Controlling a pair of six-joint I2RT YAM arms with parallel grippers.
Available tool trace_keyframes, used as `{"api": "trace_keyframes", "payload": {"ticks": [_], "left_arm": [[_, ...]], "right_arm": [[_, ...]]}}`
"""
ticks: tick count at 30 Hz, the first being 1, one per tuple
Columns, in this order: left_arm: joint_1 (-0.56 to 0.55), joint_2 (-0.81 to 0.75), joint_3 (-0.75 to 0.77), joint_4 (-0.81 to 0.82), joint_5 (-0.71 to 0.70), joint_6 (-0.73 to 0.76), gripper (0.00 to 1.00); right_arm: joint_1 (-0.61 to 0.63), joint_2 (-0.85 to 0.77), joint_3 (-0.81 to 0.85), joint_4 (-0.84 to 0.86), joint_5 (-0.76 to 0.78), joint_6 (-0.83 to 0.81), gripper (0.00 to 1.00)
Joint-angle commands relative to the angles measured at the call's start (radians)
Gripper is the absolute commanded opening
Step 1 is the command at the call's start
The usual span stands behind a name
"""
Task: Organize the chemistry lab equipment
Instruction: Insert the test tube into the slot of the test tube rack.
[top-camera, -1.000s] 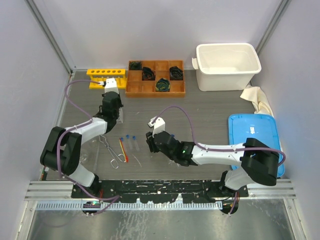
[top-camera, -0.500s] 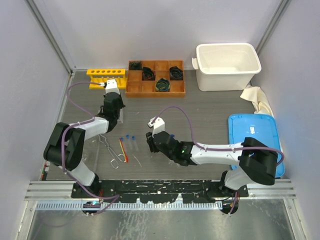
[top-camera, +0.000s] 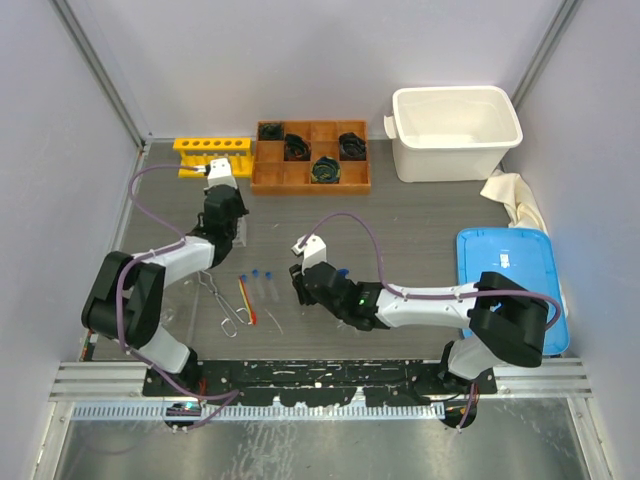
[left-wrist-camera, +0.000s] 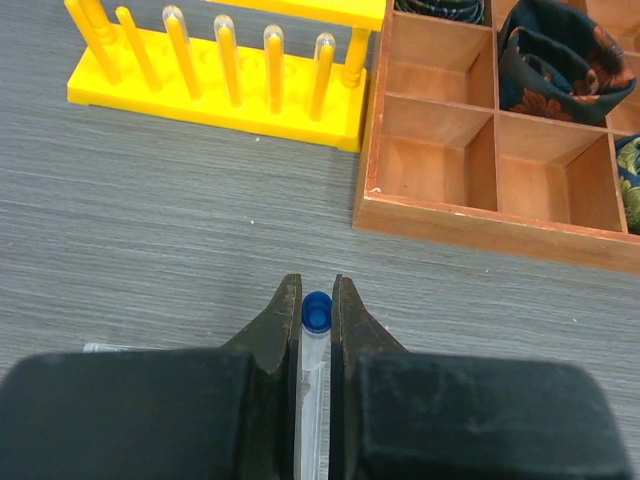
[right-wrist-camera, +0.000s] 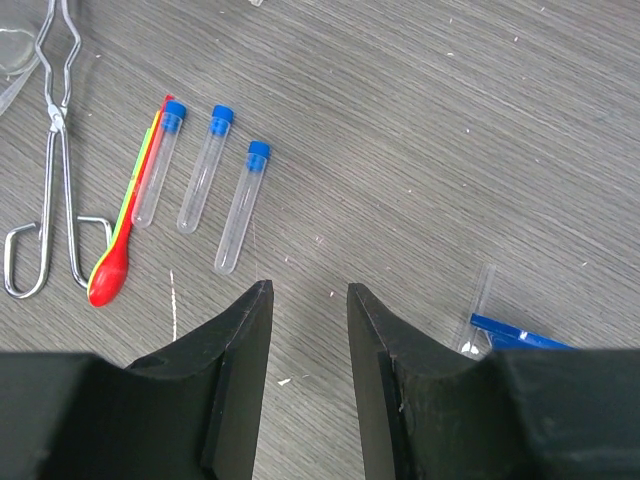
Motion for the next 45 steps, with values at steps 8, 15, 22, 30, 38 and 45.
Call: {"api": "trace_keyframes", "payload": {"ticks": [8,15,22,30,38,45], "left_arm": [[0.004,-0.064,-0.022,0.034,-0.016,-0.005,0.00],[0.006,-0.057,-0.024,0.037,-0.022,0.002,0.00],[0.007,-0.044,-0.017,0.033,-0.022,0.004,0.00],[0.010,-0.026,-0.025,0.039,-0.023,0.001,0.00],[0.017,-0.011,-0.032,0.047,-0.022,0.001,0.00],[0.018,0.000,-0.032,0.047,-0.012,-0.003,0.00]], "right_arm": [[-0.004,-0.010,0.042,0.036,0.001,-0.003,0.42],[-0.005,-0.005,0.044,0.035,0.001,-0.008,0.42],[-0.005,-0.001,0.046,0.034,0.004,-0.011,0.42],[-0.005,0.007,0.052,0.032,0.001,-0.015,0.42],[-0.005,0.013,0.056,0.030,-0.001,-0.017,0.42],[-0.006,0.015,0.054,0.032,0.002,-0.016,0.42]]}}
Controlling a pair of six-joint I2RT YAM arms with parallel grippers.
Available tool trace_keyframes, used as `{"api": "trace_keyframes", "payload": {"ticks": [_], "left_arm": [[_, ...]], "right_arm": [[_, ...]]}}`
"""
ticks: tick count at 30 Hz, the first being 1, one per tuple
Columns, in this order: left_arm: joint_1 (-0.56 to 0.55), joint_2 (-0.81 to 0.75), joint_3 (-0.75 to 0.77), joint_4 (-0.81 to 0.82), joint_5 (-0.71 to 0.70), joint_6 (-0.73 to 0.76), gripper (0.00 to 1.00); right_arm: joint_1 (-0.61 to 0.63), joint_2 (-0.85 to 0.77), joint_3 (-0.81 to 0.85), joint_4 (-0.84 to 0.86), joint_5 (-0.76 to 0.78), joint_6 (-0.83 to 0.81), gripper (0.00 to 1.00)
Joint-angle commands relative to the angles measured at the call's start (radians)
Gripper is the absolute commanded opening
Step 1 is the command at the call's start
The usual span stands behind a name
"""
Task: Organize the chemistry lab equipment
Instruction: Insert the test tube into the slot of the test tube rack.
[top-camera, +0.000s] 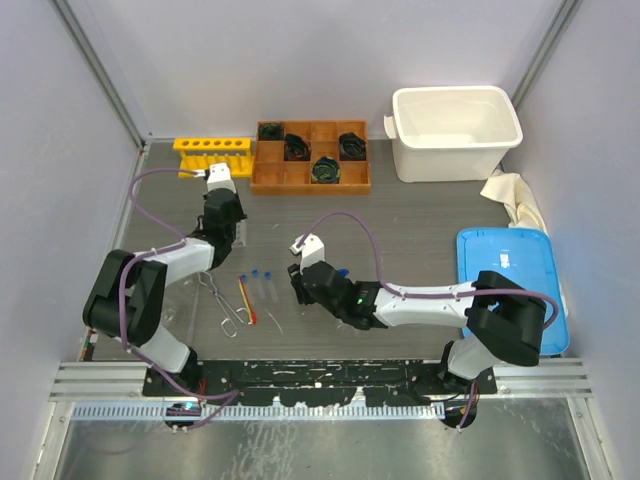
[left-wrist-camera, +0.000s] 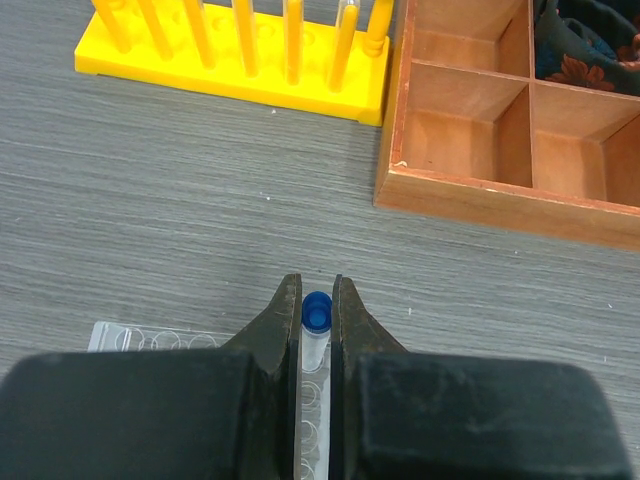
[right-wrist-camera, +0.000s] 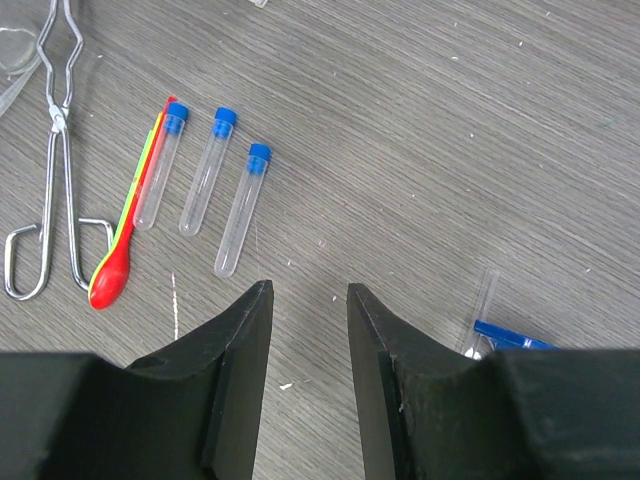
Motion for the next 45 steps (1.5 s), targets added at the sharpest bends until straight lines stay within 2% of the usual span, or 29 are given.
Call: {"api": "trace_keyframes", "payload": {"ticks": [1,15,23,27,33,37,40,45], "left_arm": [[0.006,0.001,-0.006,0.053,-0.008,-0.005,0.00],[0.005,0.017,-0.001,0.016,0.004,-0.037,0.01],[0.006,0.019,0.004,-0.036,0.013,-0.067,0.08],[0.006,0.018,0.007,-0.053,0.013,-0.074,0.15],[0.006,-0.002,0.007,-0.063,0.008,-0.079,0.33],[0.005,-0.029,0.006,-0.074,0.002,-0.084,0.40],[0.006,-0.066,0.001,-0.097,-0.004,-0.098,0.41],[0.006,-0.198,-0.033,-0.161,-0.037,-0.155,0.49]], "right_arm": [[-0.006,0.003,0.038,0.030,0.009,-0.008,0.42],[-0.005,0.004,0.037,0.029,0.013,-0.005,0.42],[-0.006,0.007,0.039,0.029,0.012,-0.002,0.42],[-0.005,0.006,0.039,0.029,0.011,-0.001,0.43],[-0.005,0.007,0.040,0.028,0.005,0.002,0.43],[-0.005,0.006,0.044,0.027,0.000,0.005,0.43],[-0.006,0.004,0.044,0.025,-0.008,0.009,0.43],[-0.006,0.009,0.068,-0.006,-0.045,0.017,0.45]]}}
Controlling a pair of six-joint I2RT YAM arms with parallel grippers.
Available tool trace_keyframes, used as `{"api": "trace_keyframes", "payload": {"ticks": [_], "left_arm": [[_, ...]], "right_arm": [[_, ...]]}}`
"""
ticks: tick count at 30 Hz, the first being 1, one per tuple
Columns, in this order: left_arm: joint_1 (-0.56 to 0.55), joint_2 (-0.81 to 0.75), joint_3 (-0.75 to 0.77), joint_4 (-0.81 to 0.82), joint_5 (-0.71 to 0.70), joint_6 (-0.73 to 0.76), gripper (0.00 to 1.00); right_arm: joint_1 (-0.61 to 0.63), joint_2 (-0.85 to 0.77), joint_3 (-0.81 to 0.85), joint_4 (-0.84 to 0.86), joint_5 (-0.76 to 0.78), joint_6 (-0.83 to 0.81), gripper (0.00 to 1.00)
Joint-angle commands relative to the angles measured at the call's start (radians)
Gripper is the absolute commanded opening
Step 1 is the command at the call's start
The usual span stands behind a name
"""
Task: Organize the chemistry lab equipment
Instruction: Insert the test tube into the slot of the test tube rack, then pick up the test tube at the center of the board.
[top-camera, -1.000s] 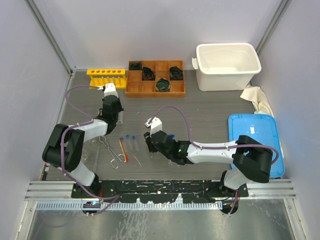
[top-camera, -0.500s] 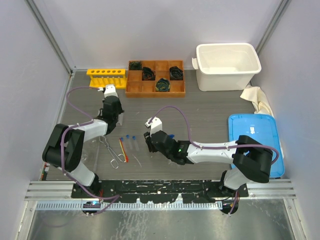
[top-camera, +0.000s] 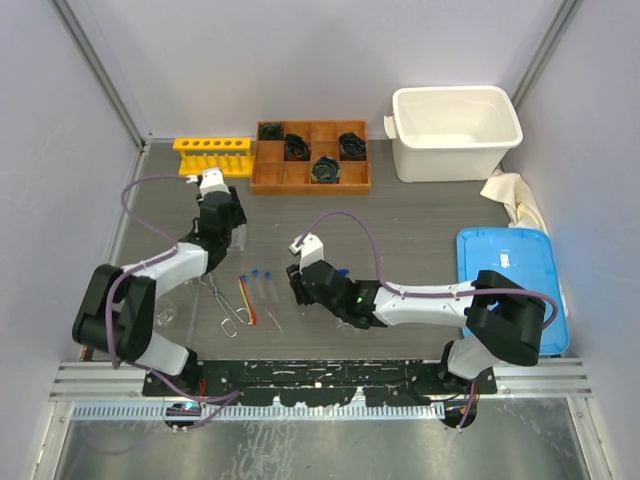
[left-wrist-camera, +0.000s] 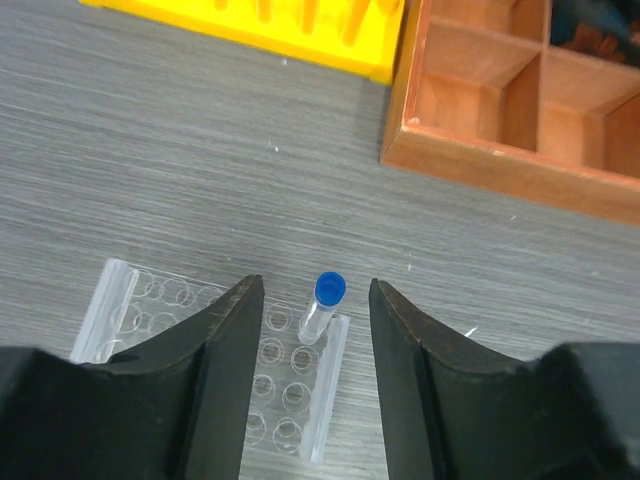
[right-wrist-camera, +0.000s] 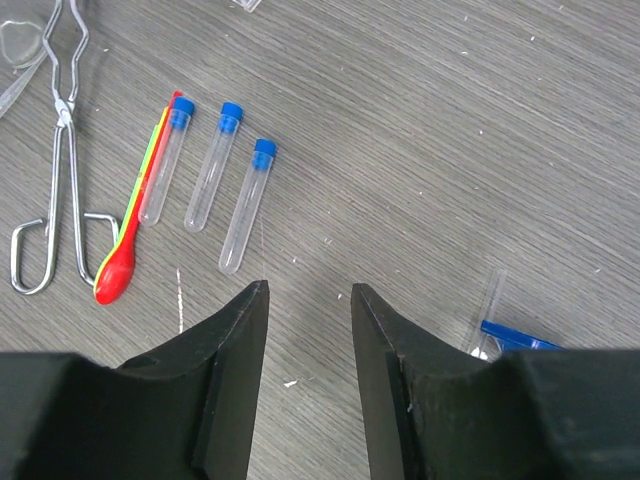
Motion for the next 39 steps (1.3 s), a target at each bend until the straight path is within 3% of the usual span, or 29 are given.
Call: {"api": "trace_keyframes", "payload": {"ticks": [1,8,11,15,23,39], "left_arm": [[0.004,-0.172,-0.023,-0.035,-0.046,-0.076,0.50],[0.004,-0.437,-0.062,-0.362,0.090,-0.314,0.51],[0.002,-0.506,-0.090,-0.482,0.230,-0.370,0.48],[0.003,-0.591,-0.155,-0.571,0.306,-0.410,0.46],[0.003,-0.701,-0.216,-0.632,0.335,-0.422,0.46],[0.003,-0.680,-0.197,-0.636,0.369,-0.400,0.45]], "right_arm": [[-0.001,0.011,0.085,-0.019,-0.037,0.015,0.46],[-0.001,0.161,0.286,-0.214,-0.091,0.039,0.49],[-0.001,0.237,0.354,-0.251,-0.142,0.048,0.48],[-0.001,0.275,0.386,-0.269,-0.165,0.072,0.45],[-0.001,0.341,0.415,-0.292,-0.162,0.082,0.44],[-0.014,0.411,0.449,-0.289,-0.153,0.081,0.39]]}}
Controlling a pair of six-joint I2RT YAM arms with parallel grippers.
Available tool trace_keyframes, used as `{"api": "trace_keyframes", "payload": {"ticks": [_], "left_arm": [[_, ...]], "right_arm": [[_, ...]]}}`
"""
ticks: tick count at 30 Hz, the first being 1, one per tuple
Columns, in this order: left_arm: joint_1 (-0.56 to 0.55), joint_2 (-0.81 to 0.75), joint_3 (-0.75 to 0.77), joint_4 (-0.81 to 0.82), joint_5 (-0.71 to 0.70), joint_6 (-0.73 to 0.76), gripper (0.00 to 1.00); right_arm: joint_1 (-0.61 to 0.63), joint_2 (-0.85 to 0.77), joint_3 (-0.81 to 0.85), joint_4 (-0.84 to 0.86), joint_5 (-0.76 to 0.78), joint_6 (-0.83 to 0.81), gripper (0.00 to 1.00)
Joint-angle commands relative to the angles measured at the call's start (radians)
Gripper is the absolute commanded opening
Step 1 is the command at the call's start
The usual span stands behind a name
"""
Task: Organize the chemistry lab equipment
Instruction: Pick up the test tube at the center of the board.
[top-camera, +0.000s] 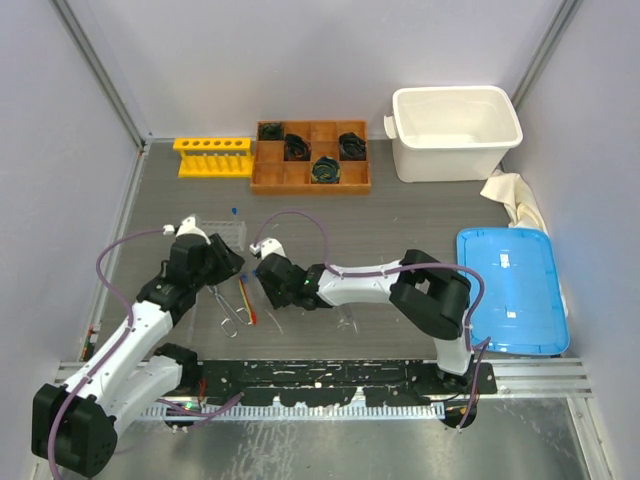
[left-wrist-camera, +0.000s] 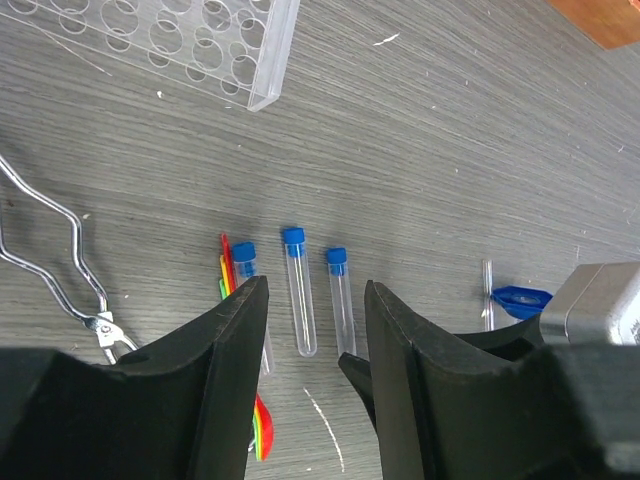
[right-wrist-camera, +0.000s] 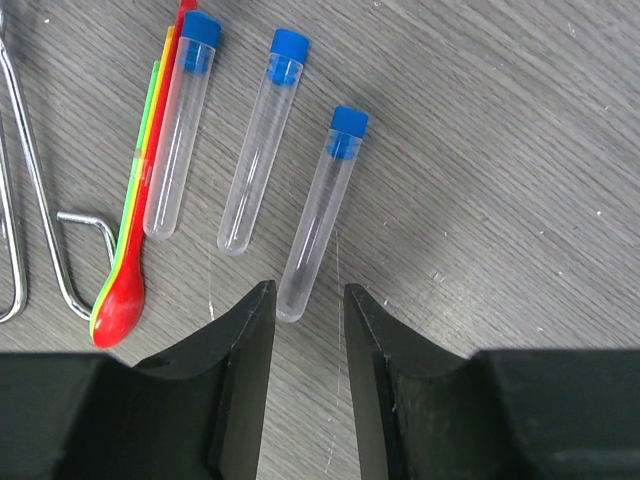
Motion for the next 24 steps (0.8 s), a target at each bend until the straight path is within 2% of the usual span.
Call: {"api": "trace_keyframes", "payload": {"ticks": [1,10,18,24], "left_arm": [[0.004,-0.001,0.034,0.016,0.016,0.005,0.45],[0.004,-0.003,0.032,0.017,0.027,0.004,0.45],[0.004,0.026,0.029,0.039,0.045,-0.005,0.45],[0.003,0.064,0.049,0.071,0.116,-0.020,0.45]], "right_arm": [[-0.006,0.006,0.046,0.023,0.010,0.011,0.38],[-0.009,0.035,0.053,0.024,0.006,0.013,0.32],[-0.009,0.014,0.032,0.017,0.028,0.018,0.01],[-0.009,-0.069,-0.041,0.049,0.072,0.029,0.01]]}}
